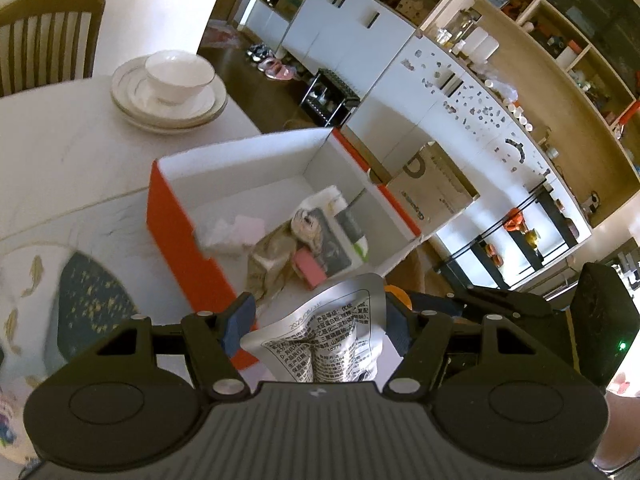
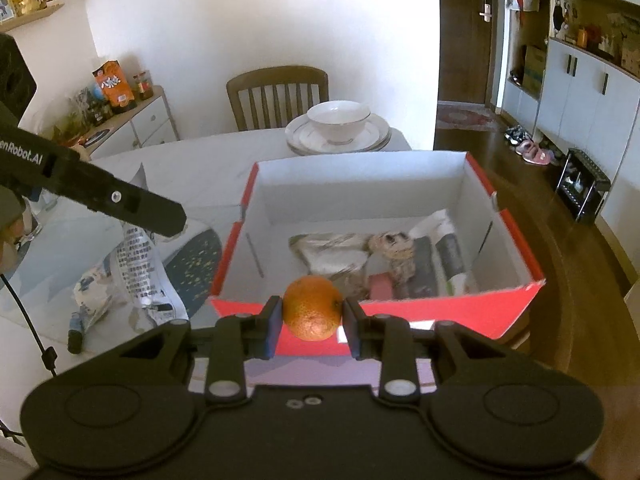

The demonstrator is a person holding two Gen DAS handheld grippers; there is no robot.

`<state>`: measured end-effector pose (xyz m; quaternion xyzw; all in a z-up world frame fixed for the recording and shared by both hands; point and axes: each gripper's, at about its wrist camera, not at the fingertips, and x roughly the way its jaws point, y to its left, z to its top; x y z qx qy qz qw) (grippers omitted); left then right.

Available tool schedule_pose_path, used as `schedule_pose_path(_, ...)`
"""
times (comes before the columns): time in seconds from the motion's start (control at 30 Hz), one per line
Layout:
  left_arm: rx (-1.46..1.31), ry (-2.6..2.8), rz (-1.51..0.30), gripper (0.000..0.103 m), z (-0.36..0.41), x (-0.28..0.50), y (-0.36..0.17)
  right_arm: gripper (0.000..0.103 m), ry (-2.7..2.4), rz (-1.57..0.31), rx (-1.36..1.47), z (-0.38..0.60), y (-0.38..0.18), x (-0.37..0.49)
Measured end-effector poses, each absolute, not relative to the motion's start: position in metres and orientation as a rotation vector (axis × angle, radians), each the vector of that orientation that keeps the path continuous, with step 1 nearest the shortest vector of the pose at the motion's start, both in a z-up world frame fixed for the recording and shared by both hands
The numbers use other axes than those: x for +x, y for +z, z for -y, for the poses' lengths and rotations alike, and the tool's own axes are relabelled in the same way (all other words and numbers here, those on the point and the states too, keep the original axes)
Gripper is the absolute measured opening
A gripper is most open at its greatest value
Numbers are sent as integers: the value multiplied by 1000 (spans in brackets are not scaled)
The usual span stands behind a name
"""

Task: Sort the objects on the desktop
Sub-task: 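Lower the sachet with left tool while right tool lowers the orange into the box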

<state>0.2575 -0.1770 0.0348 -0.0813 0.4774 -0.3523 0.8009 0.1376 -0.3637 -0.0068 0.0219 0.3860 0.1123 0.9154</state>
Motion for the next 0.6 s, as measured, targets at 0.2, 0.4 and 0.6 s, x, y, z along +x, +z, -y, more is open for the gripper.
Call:
schedule_pose_path(0.2,-154,-727,-985,68,197,272,48,31,243,-783,28,380,-6,151)
schedule_pose_path(0.4,-121,-683,-956,68,216,294,54,31,267,-778,5,384,-7,168)
schedule_pose_path(0.6,-111,-620,-954,68,225,325,50,31,297,-796,-8,386,-12,186)
